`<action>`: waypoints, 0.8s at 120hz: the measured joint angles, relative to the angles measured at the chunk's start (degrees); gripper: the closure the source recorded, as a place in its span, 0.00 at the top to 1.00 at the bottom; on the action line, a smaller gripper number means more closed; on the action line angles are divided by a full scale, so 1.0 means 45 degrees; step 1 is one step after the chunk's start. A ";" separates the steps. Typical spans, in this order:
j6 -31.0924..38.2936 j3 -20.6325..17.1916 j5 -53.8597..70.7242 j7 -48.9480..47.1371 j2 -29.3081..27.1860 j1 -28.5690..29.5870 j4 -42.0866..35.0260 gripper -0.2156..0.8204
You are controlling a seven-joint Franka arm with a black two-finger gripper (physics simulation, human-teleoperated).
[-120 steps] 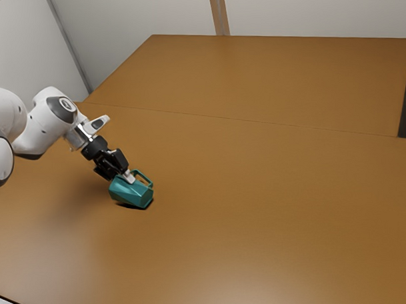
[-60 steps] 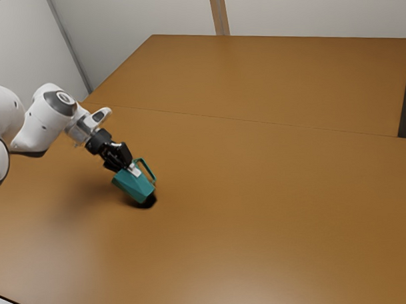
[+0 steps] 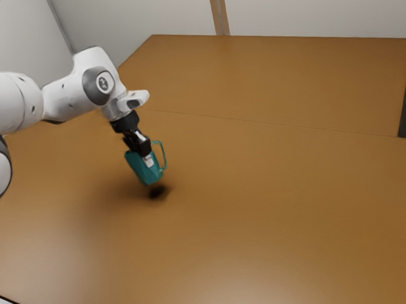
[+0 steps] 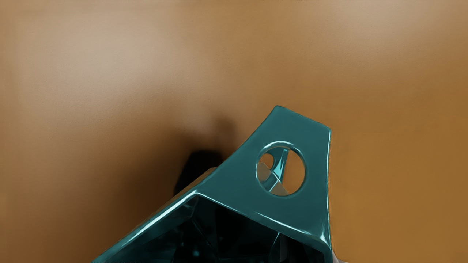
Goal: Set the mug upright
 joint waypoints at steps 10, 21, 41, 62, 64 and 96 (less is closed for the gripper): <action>0.0458 0.0010 0.1362 -0.0130 0.0497 -0.0559 0.0394 0.04; 0.0865 0.0013 0.2630 -0.0308 0.1031 -0.0832 0.0876 0.03; 0.1660 -0.0016 0.3756 -0.0560 0.1578 -0.1047 0.1290 0.03; 0.2922 -0.0048 0.4343 -0.0725 0.1617 -0.1238 0.1278 0.03; 0.3044 -0.0060 0.4345 -0.0737 0.1617 -0.1239 0.1277 0.03; 0.4472 -0.0421 0.3264 -0.0722 0.2042 -0.1033 0.1216 0.03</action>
